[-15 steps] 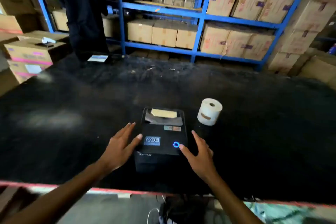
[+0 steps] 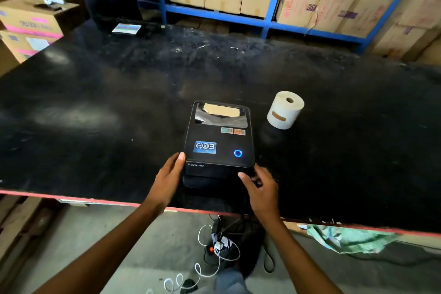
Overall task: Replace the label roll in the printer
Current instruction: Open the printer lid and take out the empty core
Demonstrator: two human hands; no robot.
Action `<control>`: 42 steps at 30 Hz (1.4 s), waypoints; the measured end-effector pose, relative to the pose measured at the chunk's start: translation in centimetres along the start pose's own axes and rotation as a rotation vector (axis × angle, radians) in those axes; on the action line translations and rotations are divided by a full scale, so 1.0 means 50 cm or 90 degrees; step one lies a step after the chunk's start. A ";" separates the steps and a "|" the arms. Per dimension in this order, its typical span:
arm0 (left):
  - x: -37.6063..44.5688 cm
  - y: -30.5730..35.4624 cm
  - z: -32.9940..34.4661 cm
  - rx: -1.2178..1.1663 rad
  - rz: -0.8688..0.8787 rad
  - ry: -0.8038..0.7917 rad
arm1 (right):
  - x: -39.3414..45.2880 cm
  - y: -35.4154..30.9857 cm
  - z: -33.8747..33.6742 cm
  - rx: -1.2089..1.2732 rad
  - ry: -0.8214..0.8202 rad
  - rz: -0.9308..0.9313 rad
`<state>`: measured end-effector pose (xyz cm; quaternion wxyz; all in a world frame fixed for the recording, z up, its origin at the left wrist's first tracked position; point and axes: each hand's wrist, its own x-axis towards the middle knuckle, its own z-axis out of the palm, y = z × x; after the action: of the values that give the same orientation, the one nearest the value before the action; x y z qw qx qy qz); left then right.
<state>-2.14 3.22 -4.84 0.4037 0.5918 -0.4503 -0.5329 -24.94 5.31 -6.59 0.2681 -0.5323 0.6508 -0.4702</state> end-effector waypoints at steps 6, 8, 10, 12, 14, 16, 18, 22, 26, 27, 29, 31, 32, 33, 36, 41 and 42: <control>0.005 -0.004 -0.001 -0.023 -0.036 0.012 | 0.017 -0.007 -0.017 0.011 -0.003 -0.056; 0.008 -0.005 0.001 -0.048 -0.052 0.008 | 0.038 -0.027 -0.026 0.033 -0.002 -0.055; 0.012 -0.008 -0.002 -0.055 -0.057 0.007 | 0.075 -0.065 -0.035 0.056 0.030 -0.050; 0.019 -0.009 -0.007 -0.032 -0.052 0.008 | 0.127 -0.112 -0.039 0.064 0.076 -0.040; 0.023 -0.003 -0.012 -0.022 -0.049 0.006 | 0.185 -0.163 -0.041 0.074 0.116 -0.014; 0.026 0.003 -0.014 -0.017 -0.054 -0.001 | 0.240 -0.206 -0.040 0.059 0.127 0.023; 0.027 0.007 -0.017 -0.021 -0.058 -0.007 | 0.281 -0.231 -0.036 0.019 0.135 0.037; 0.034 0.005 -0.024 -0.010 -0.065 -0.031 | 0.311 -0.241 -0.025 -0.006 0.130 -0.009; 0.054 0.015 -0.037 0.004 -0.074 -0.036 | 0.323 -0.242 -0.017 0.067 0.053 0.001; 0.059 0.021 -0.043 0.020 -0.076 -0.044 | 0.324 -0.241 -0.014 0.085 0.027 0.002; 0.072 0.034 -0.053 0.053 -0.073 -0.056 | 0.326 -0.239 -0.012 0.080 -0.022 -0.001; 0.081 0.042 -0.058 0.085 -0.056 -0.036 | 0.326 -0.229 -0.014 0.048 -0.101 0.008; 0.084 0.041 -0.059 0.112 -0.028 -0.008 | 0.320 -0.218 -0.016 0.022 -0.148 0.010; 0.085 0.039 -0.061 0.148 0.010 0.028 | 0.307 -0.205 -0.015 0.001 -0.176 0.008; 0.093 0.036 -0.054 0.204 0.092 0.060 | 0.255 -0.150 -0.007 -0.035 -0.157 0.009; 0.235 0.130 0.030 0.473 0.168 0.007 | 0.277 -0.074 -0.011 -0.262 -0.161 0.020; 0.251 0.133 0.042 0.587 0.176 0.027 | 0.275 -0.067 -0.003 -0.308 -0.180 0.010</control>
<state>-4.59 -10.62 -2.07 0.1755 0.6544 -0.7057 -0.2072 -27.56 -7.59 -1.44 0.2247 -0.6360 0.7047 -0.2201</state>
